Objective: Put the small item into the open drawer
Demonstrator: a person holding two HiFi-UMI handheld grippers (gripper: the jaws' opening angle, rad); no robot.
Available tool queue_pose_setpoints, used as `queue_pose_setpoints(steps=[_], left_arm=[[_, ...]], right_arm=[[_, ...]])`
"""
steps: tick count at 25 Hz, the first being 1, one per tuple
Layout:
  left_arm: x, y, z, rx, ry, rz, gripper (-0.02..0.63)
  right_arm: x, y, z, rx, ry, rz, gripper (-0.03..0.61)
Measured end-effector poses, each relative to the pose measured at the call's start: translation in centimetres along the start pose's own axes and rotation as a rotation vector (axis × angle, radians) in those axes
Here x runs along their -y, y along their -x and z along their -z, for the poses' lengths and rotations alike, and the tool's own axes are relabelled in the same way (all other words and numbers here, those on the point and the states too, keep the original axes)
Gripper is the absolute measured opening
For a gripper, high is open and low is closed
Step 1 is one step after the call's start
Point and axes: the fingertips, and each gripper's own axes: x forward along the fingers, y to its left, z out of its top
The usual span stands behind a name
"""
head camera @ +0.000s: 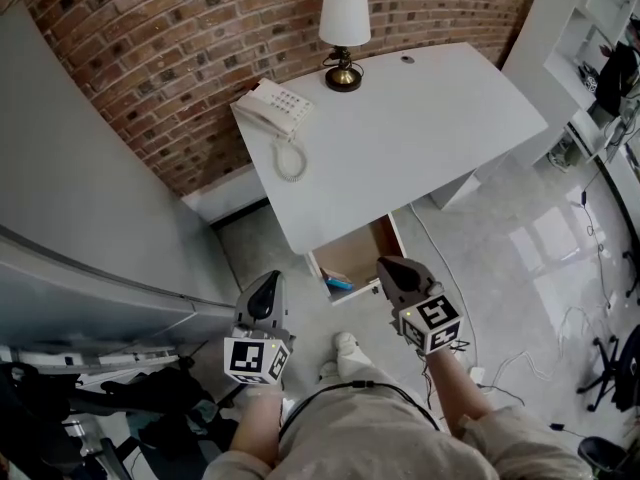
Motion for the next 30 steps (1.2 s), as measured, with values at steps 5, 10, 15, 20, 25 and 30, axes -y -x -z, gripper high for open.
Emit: queue_pose_setpoints(steps=[5, 10, 15, 20, 25, 30], left_arm=[[-0.2, 0.1, -0.6, 0.016, 0.001, -0.014, 0.005], [-0.4, 0.1, -1.4, 0.032, -0.001, -0.027, 0.005], [-0.8, 0.3, -2.5, 0.046, -0.003, -0.041, 0.005], [-1.1, 0.6, -3.4, 0.065, -0.008, -0.053, 0.005], [-1.5, 1.0, -4.3, 0.080, -0.013, -0.065, 0.005], [-1.9, 1.3, -4.6, 0.082, -0.014, -0.079, 0.005]], right_arm=[[0.3, 0.3, -0.8, 0.023, -0.001, -0.002, 0.005], [0.4, 0.4, -1.6, 0.041, 0.003, -0.007, 0.005], [0.5, 0.6, -2.8, 0.066, 0.007, -0.010, 0.005], [0.3, 0.7, -3.7, 0.090, 0.009, -0.015, 0.005], [0.2, 0.9, -4.8, 0.115, 0.006, -0.012, 0.005], [0.3, 0.9, -5.3, 0.127, 0.004, -0.007, 0.005]])
